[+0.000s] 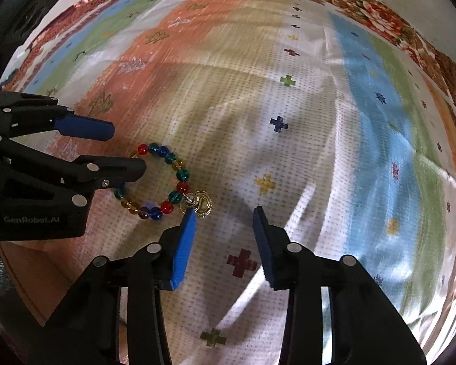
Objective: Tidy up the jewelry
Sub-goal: 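Grasp glass-bead bracelet with left tool while right tool closes on gold charm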
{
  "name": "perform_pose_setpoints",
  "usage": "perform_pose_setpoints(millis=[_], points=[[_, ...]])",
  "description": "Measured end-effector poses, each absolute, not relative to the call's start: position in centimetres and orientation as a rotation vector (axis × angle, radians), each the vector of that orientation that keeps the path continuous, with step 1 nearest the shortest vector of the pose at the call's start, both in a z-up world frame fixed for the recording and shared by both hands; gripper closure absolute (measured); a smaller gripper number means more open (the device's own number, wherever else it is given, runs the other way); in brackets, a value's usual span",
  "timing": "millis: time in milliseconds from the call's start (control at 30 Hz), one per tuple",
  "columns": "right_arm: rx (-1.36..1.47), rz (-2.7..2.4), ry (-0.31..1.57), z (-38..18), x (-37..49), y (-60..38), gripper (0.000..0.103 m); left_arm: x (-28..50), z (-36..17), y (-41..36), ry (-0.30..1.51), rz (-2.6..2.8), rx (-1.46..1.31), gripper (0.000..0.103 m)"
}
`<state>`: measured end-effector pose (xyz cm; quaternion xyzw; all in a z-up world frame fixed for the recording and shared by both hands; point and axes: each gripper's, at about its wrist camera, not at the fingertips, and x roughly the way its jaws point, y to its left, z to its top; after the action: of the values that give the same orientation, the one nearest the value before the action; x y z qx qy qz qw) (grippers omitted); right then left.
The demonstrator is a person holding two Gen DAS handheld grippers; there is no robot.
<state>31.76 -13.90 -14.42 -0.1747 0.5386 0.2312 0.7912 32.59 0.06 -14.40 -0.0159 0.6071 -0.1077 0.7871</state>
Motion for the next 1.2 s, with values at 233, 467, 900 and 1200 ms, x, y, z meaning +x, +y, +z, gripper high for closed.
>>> perform_pose_setpoints(millis=[233,467,900,1200], points=[[-0.402,0.521,1.151,-14.6,31.6,-13.2,0.075,32.9,-15.0,0.2,1.348,-0.228,-0.036,0.054],[-0.441,0.569,1.151,-14.8,30.9,-12.2,0.078,33.4,-15.5,0.2,1.357,-0.192,-0.025,0.076],[-0.436,0.574,1.143,-14.9,30.9,-12.2,0.099,33.2,-15.3,0.8,1.351,-0.206,-0.034,0.094],[-0.451,0.568,1.134,-14.6,31.0,-12.4,0.100,33.2,-15.2,0.9,1.348,-0.211,-0.041,0.094]])
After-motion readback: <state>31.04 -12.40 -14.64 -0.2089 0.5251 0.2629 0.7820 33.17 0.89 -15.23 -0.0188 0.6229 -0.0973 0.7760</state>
